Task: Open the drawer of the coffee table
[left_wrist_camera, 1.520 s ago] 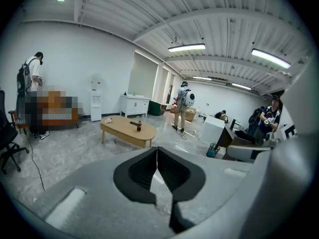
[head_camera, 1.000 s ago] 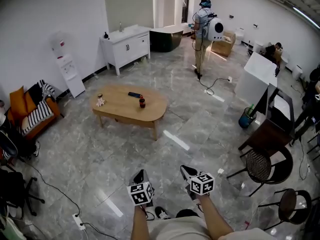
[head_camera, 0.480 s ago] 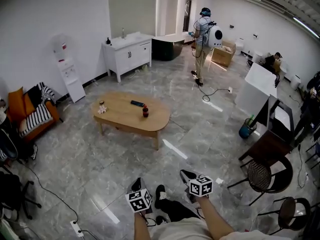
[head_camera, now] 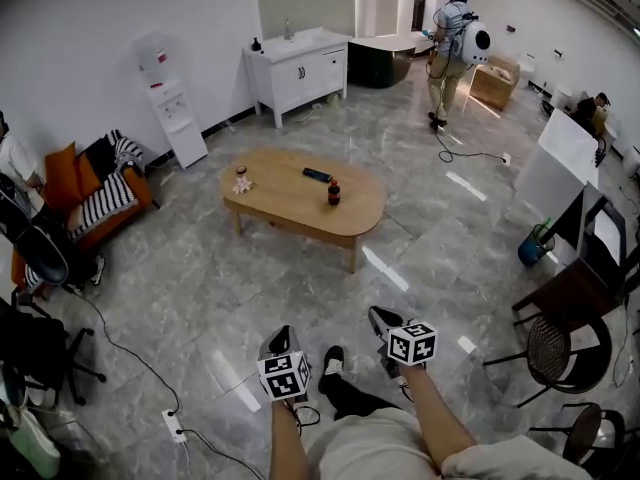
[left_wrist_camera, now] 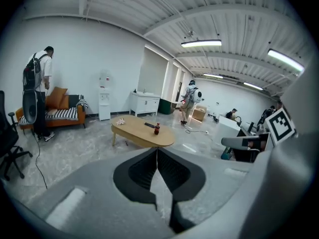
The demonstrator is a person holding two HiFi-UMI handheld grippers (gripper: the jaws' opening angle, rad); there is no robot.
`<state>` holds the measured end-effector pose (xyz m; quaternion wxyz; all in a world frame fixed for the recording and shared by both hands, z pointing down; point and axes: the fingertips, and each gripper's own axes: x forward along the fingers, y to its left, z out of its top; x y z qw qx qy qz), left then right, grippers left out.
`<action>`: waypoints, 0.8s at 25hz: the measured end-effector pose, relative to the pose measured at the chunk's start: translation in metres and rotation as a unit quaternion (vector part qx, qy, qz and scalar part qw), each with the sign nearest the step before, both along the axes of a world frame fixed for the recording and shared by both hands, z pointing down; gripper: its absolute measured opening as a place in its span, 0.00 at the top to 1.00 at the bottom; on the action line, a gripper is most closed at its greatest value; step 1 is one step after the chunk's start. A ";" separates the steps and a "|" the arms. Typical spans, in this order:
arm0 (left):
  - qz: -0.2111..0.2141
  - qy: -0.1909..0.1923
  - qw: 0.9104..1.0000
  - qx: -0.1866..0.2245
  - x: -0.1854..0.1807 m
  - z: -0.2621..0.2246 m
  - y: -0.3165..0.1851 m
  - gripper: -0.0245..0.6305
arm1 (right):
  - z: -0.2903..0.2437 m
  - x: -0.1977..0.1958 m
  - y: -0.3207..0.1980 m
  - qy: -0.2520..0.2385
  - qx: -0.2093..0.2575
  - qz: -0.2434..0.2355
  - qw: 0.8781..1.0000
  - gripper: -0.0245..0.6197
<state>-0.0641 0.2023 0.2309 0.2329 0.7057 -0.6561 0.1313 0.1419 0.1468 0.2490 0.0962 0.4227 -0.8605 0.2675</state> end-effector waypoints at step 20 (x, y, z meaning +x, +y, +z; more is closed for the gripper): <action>0.067 -0.094 0.993 -0.019 -0.031 -0.011 -0.169 0.95 | 0.003 -0.024 -0.179 -0.041 -0.031 0.047 0.998 0.94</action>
